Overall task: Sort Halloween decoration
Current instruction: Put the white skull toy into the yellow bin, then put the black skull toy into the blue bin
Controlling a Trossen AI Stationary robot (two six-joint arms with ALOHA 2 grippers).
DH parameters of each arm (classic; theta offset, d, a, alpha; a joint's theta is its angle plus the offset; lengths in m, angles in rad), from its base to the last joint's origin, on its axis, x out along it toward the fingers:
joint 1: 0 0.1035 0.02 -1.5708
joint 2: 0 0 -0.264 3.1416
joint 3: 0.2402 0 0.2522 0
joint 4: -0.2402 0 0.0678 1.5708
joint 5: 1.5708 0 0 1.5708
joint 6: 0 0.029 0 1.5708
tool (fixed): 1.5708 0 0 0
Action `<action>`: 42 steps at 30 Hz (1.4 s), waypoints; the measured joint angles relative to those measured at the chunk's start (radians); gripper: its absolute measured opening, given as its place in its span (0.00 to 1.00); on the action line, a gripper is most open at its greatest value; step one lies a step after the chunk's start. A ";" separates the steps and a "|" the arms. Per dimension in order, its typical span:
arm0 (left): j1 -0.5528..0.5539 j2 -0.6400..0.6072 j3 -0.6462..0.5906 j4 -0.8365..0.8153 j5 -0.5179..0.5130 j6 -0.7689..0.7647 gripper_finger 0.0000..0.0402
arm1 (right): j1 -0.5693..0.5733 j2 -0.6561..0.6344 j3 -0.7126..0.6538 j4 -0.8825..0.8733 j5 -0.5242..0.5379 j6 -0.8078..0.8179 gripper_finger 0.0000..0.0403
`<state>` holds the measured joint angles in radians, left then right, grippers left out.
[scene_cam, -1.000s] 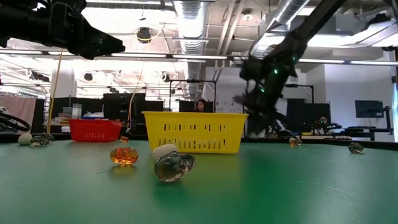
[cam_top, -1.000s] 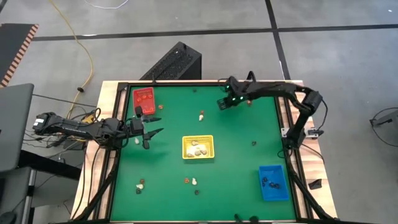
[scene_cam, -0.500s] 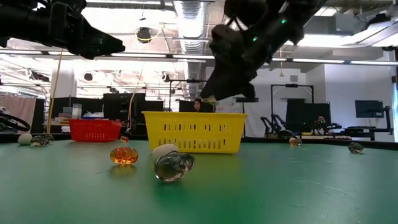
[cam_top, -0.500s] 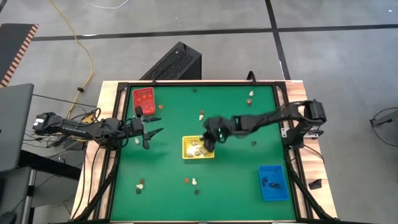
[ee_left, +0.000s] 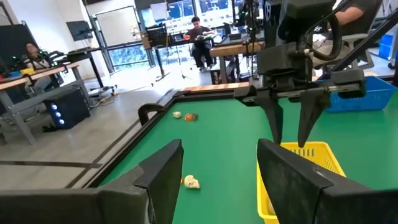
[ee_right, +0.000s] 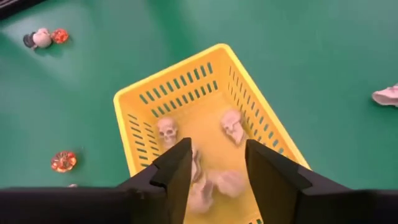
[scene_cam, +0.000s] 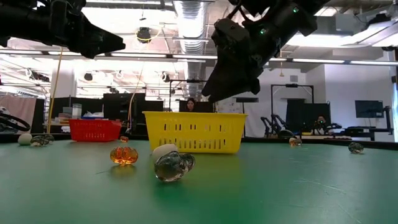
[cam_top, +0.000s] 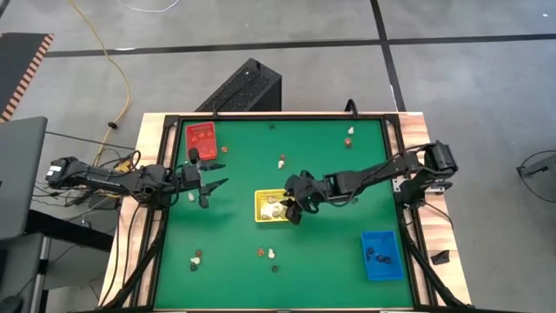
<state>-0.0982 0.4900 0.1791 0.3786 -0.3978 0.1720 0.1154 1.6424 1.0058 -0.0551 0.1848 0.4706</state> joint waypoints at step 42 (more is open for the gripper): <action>0.000 0.000 0.000 -0.076 0.052 -0.042 0.49 | -0.228 -0.116 -0.019 -1.186 -0.159 0.444 0.49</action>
<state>-0.0983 0.4904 0.1795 0.3023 -0.3454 0.1299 -0.1123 1.5261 0.9863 -1.2408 0.0255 0.9146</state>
